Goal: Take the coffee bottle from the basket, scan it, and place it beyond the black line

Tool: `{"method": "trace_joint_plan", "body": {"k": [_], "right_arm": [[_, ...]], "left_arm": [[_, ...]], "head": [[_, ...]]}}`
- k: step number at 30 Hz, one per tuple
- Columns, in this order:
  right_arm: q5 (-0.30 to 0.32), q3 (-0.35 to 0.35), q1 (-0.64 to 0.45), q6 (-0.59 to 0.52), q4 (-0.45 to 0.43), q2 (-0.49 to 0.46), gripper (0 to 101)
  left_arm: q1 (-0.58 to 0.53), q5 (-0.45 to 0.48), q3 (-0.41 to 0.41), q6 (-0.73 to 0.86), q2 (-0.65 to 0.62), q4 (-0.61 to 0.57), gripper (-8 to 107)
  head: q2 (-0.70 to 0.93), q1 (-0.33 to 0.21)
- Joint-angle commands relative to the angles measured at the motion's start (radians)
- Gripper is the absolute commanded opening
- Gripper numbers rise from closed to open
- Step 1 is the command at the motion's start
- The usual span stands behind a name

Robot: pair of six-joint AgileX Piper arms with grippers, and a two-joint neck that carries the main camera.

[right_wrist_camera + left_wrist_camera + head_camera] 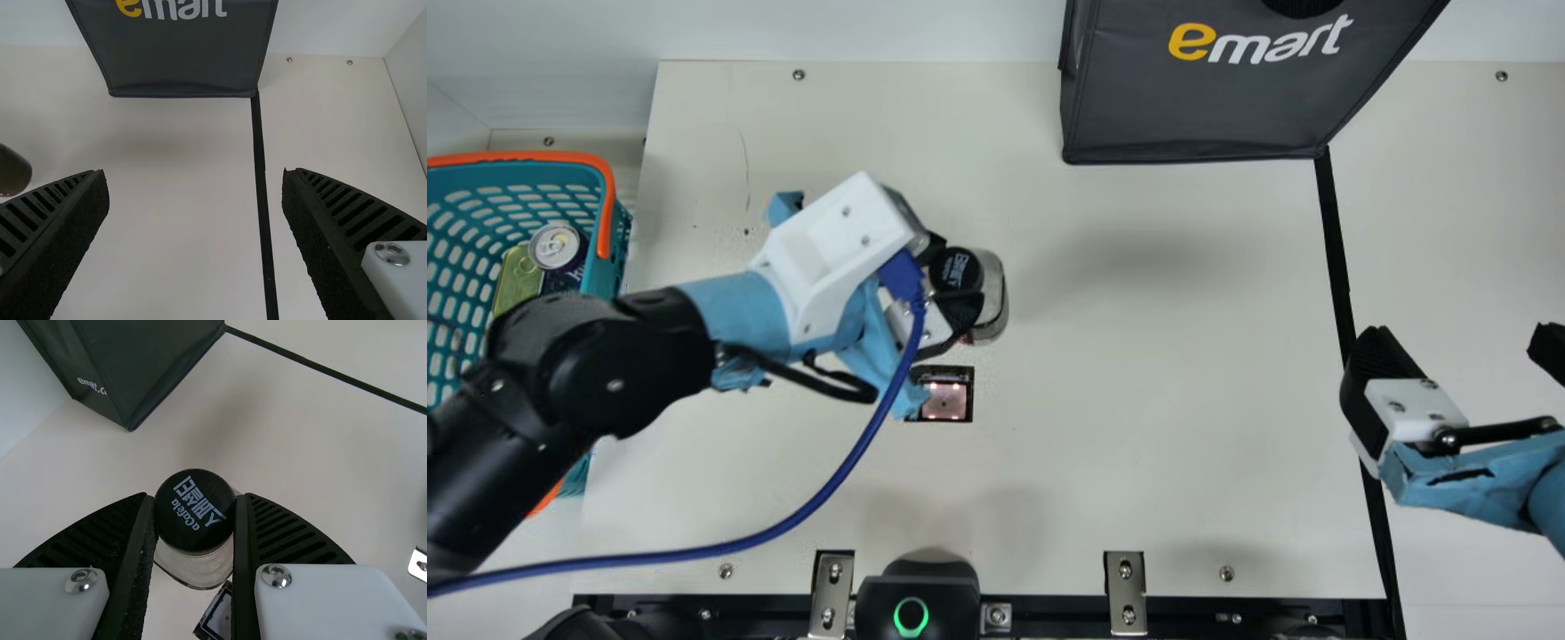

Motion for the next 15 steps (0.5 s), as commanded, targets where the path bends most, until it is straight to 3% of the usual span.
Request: {"method": "trace_joint_plan", "body": {"k": [1,15], "right_arm": [[0.0,0.0,0.0,0.0,0.0,0.0,91],[0.0,0.0,0.0,0.0,0.0,0.0,91]], "left_arm": [[-0.009,-0.01,-0.024,-0.022,0.035,0.012,10],[-0.05,-0.042,-0.109,-0.133,0.148,0.076,10]], "head": [[0.002,-0.026],[0.002,-0.026]]}}
